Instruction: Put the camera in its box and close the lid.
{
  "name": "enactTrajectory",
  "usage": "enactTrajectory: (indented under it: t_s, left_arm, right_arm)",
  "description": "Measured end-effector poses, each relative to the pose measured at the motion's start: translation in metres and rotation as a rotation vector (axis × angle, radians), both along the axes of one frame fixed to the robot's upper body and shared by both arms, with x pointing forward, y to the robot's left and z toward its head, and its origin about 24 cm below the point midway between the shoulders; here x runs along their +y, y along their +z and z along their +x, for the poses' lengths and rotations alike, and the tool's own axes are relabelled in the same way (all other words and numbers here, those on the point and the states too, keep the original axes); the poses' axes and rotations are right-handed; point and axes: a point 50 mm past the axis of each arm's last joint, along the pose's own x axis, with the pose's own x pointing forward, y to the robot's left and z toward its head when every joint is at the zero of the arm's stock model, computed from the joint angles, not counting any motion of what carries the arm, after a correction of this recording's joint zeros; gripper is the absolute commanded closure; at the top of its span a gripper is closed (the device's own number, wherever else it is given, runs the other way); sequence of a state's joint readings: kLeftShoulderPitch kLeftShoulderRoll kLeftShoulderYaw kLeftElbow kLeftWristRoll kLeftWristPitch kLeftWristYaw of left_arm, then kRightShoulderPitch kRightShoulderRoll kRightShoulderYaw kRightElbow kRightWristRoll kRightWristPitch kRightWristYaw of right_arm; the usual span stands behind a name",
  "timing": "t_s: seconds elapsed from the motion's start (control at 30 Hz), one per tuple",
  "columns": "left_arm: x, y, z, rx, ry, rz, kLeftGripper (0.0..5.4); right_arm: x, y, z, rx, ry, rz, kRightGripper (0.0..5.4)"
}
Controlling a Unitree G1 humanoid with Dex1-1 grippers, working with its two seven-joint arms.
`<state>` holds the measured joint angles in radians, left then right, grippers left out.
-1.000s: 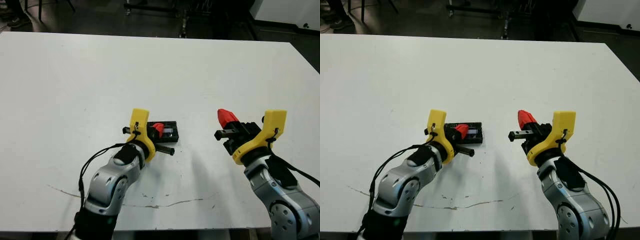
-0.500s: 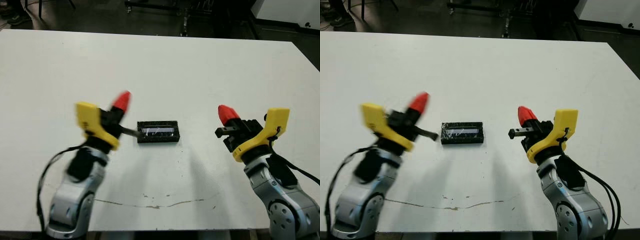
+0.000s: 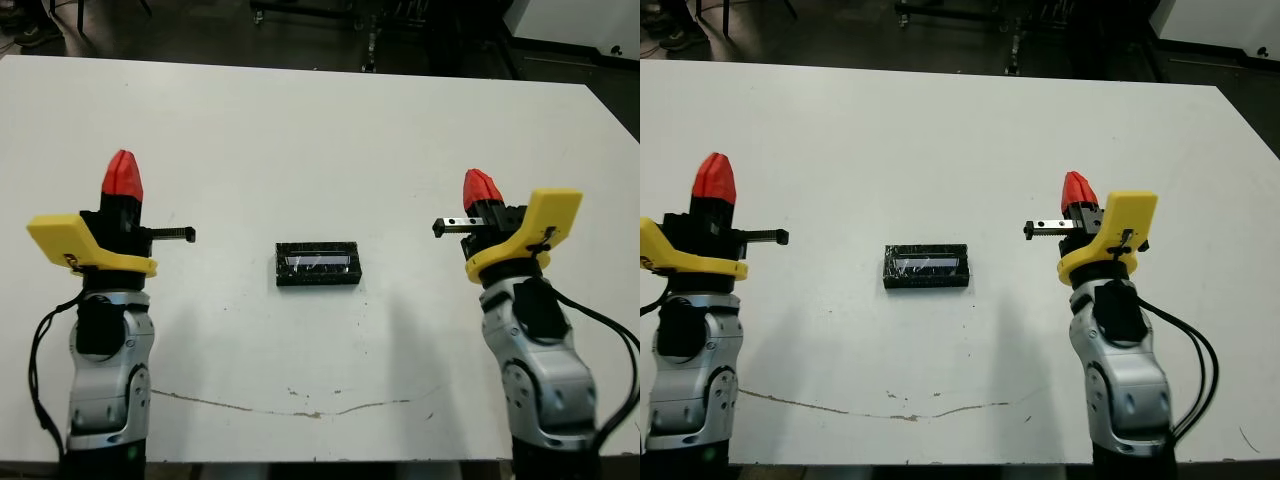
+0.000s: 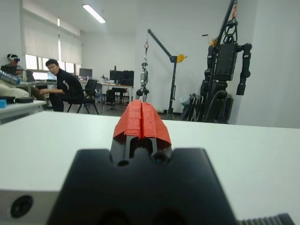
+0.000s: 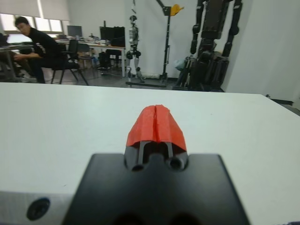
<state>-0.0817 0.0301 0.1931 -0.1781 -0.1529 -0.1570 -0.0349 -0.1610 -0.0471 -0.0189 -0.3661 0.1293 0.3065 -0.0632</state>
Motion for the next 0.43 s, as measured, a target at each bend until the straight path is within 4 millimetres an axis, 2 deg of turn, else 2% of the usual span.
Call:
enactTrajectory:
  t_s: [0.13,0.43]
  left_arm:
    - [0.0013,-0.0062,0.0035,0.024,0.012,-0.016,5.39]
    - [0.0011,-0.0058,0.0079,0.038,0.008,-0.053,5.39]
  right_arm:
    - [-0.0037,0.0019,0.0029,-0.014,-0.022,0.001,5.40]
    - [-0.0105,0.0003,0.0064,-0.007,-0.049,0.007,5.40]
